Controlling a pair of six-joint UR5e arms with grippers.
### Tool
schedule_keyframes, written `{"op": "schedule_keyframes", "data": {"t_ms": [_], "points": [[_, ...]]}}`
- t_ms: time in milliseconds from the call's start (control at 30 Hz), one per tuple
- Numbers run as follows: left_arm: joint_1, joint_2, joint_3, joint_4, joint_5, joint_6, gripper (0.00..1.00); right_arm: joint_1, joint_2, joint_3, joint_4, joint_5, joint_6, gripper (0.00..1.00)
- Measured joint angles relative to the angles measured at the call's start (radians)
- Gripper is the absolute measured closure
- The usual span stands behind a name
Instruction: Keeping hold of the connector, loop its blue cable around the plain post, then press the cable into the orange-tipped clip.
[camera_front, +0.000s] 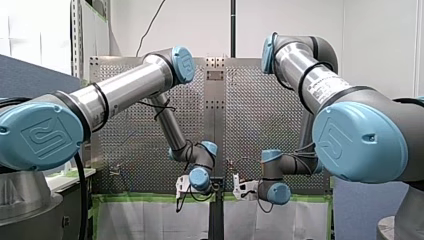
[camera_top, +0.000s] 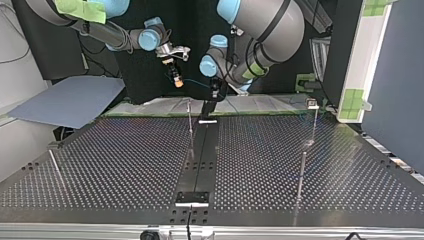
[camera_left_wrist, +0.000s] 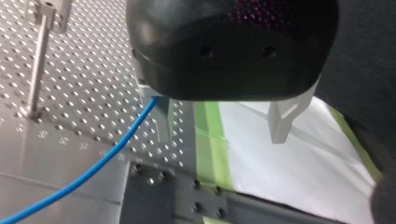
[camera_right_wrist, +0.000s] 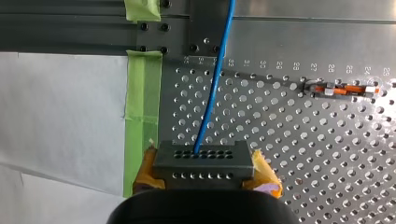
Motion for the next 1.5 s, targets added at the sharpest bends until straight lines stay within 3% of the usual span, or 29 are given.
{"op": "schedule_keyframes", "data": {"t_ms": [333,633,800,1233,1267,1300,1367,1400,1467,1500], "points": [[0.017,0.000,0.000,0.047,0.089,-0.102,0.00,-0.009,0.000,0.000,0.014,0.004,-0.001,1.00],[0.023,-0.001,0.000,0.063,0.070,-0.180,0.00,-0.009,0.000,-0.003,0.012,0.005,-0.004,1.00],[0.027,-0.001,0.000,0.067,0.044,-0.160,0.00,-0.009,0.001,-0.005,0.012,0.005,-0.010,1.00],[0.023,-0.001,0.000,0.050,-0.067,-0.022,0.00,-0.009,0.001,-0.005,0.007,0.004,-0.012,1.00],[0.022,-0.001,0.000,0.049,-0.076,-0.012,0.09,-0.009,0.001,-0.005,0.007,0.004,-0.012,1.00],[0.021,-0.001,0.000,0.049,-0.084,-0.002,0.09,-0.009,0.001,-0.005,0.007,0.004,-0.012,1.00],[0.019,-0.001,0.000,0.050,-0.094,0.021,0.35,-0.010,0.001,-0.005,0.008,0.004,-0.012,1.00],[0.018,-0.001,0.000,0.052,-0.096,0.030,0.35,-0.010,0.001,-0.005,0.008,0.004,-0.012,1.00],[0.016,-0.001,0.000,0.055,-0.101,0.054,0.64,-0.011,0.001,-0.007,0.009,0.004,-0.012,1.00],[0.015,-0.001,0.000,0.056,-0.103,0.064,0.64,-0.011,0.001,-0.007,0.010,0.005,-0.012,1.00]]}}
